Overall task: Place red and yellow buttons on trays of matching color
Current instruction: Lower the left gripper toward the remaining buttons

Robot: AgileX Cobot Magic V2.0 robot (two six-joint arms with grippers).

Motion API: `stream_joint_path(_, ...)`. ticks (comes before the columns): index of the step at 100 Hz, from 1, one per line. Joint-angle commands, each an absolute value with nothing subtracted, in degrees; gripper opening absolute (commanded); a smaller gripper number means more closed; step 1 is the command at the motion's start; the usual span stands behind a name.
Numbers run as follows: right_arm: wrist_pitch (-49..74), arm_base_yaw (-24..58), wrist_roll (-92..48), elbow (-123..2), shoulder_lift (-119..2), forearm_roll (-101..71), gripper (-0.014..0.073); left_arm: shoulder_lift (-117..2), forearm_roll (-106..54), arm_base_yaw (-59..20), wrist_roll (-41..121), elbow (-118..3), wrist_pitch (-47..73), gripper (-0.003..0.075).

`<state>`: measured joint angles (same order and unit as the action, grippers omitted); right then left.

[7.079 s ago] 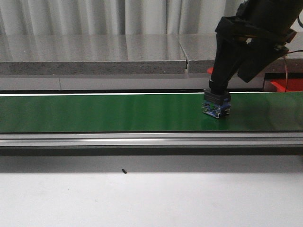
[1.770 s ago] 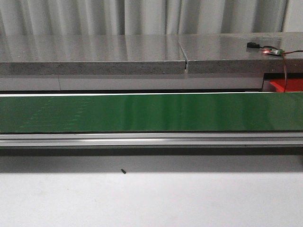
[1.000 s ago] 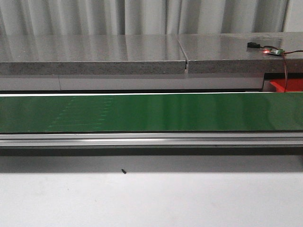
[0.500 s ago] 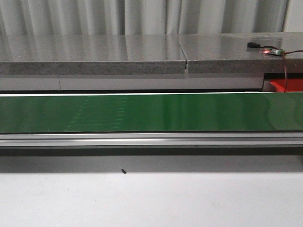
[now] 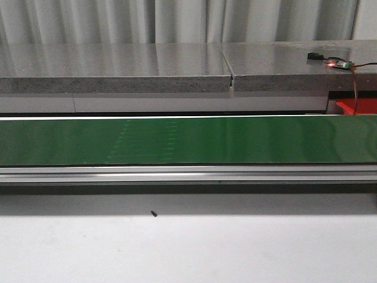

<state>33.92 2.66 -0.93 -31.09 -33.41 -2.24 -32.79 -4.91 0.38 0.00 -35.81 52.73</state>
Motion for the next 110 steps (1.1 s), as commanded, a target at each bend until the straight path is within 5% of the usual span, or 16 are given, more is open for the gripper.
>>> stream_joint_path(1,30.3,2.7,-1.1,-32.4,-33.3,-1.7,-0.0059,-36.4,-6.8,1.7,-0.8,-38.3,48.6,0.0132)
stream_joint_path(15,30.3,2.7,-1.1,-32.4,-33.3,-1.7,-0.0059,-40.9,-7.7,2.8,-0.8,-38.7,45.3,0.0375)
stream_joint_path(25,30.3,2.7,-1.1,-32.4,-33.3,-1.7,-0.0059,-43.9,-7.2,2.9,-3.1,-40.1,43.1,0.0465)
stream_joint_path(47,30.3,2.7,-1.1,-32.4,-33.3,-1.7,-0.0059,-51.5,-6.1,3.7,-6.1,-46.0,41.7,0.0463)
stream_joint_path(110,30.3,2.7,-1.1,-32.4,-33.3,-1.7,-0.0059,-78.2,-8.7,22.9,-7.1,-64.2,51.4,0.0463)
